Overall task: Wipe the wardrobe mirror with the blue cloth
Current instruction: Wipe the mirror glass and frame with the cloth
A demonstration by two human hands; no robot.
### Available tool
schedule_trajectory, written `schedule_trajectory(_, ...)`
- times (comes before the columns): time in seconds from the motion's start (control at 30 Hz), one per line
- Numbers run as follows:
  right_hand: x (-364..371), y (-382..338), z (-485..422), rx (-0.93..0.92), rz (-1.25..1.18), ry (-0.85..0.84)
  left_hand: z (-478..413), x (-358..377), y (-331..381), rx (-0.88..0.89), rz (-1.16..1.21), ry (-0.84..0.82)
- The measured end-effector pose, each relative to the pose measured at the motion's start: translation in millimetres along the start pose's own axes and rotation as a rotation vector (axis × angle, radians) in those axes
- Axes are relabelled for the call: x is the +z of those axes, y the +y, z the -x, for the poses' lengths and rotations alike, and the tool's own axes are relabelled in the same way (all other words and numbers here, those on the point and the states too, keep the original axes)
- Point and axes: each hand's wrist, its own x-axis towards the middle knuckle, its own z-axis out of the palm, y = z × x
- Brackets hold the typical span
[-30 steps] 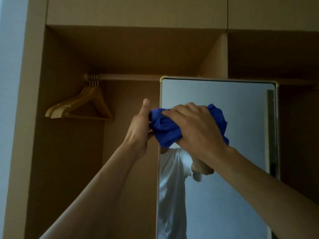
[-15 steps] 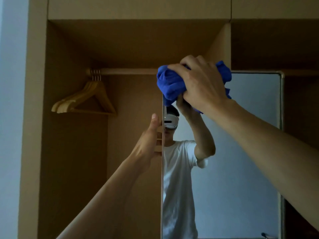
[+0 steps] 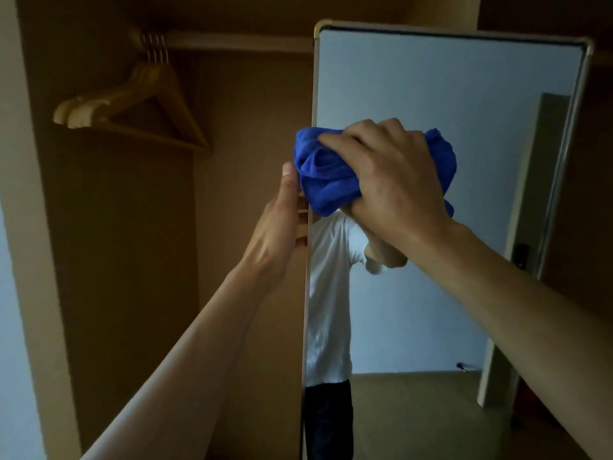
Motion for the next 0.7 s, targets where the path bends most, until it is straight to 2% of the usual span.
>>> schedule_trajectory(0.17, 9, -17, 34, 0.023, 0.001, -0.006, 11, 3, -15, -0.027, 0.017, 0.041)
schedule_trajectory(0.37, 28, -46, 91, 0.071, -0.04, 0.003, 23, 8, -47, -0.096, 0.143, 0.136)
schedule_trajectory(0.7, 54, -91, 172, 0.112, -0.009, -0.09, 74, 16, -116, -0.179, 0.078, 0.179)
